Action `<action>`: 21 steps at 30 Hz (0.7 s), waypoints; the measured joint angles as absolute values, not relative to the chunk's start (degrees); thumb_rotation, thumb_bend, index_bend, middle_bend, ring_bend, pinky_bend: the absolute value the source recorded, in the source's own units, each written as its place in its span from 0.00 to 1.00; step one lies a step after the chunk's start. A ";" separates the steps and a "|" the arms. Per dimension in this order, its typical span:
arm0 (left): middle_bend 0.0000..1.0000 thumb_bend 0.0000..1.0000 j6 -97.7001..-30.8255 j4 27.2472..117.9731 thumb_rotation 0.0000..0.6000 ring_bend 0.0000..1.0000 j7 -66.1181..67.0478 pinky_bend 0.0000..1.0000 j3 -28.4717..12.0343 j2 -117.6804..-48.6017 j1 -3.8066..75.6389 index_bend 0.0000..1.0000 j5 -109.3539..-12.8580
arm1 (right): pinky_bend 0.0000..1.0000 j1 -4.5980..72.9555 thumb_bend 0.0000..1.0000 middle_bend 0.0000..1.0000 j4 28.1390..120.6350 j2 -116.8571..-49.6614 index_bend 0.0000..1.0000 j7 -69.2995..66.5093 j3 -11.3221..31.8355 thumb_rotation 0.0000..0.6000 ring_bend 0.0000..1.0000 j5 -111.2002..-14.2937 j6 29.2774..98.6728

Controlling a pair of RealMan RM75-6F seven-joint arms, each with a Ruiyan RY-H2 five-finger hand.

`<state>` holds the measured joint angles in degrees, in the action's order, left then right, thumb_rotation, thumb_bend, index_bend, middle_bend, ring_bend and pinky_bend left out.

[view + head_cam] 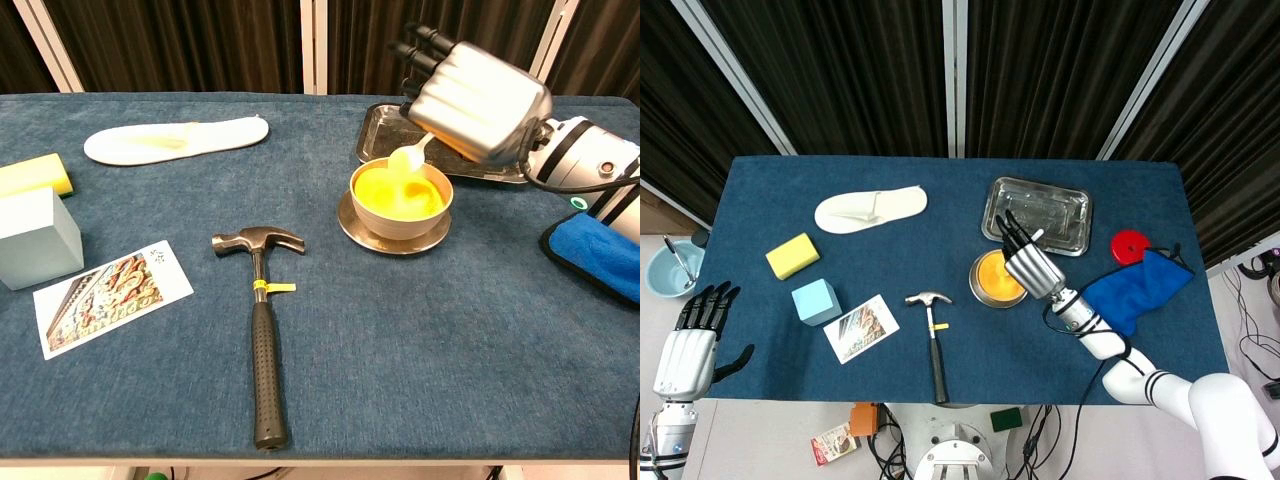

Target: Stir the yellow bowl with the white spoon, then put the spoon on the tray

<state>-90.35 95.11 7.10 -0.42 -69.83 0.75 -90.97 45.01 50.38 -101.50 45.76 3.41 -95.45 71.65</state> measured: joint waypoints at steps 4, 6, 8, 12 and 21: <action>0.05 0.21 -90.20 95.25 1.00 0.01 7.34 0.11 -0.41 -69.96 0.91 0.09 -91.10 | 0.00 46.98 0.46 0.33 50.76 -100.13 0.73 54.28 1.96 1.00 0.02 -98.60 69.53; 0.05 0.21 -90.08 95.20 1.00 0.01 7.50 0.11 -0.35 -70.01 0.96 0.09 -91.12 | 0.00 47.92 0.46 0.33 52.20 -99.17 0.73 59.76 1.59 1.00 0.02 -99.55 67.83; 0.05 0.21 -90.08 95.03 1.00 0.01 7.36 0.11 -0.35 -70.10 0.96 0.09 -91.08 | 0.00 48.80 0.46 0.33 54.26 -98.09 0.73 64.69 1.40 1.00 0.02 -100.36 66.19; 0.05 0.21 -90.18 94.23 1.00 0.01 6.60 0.11 -0.30 -70.34 0.85 0.09 -90.93 | 0.00 50.73 0.46 0.33 60.26 -95.45 0.74 73.91 1.45 1.00 0.02 -101.50 61.72; 0.05 0.21 -90.71 91.87 1.00 0.01 4.62 0.11 -0.07 -71.65 0.23 0.09 -90.44 | 0.00 53.00 0.46 0.33 69.53 -90.86 0.74 88.53 3.93 1.00 0.01 -98.33 51.08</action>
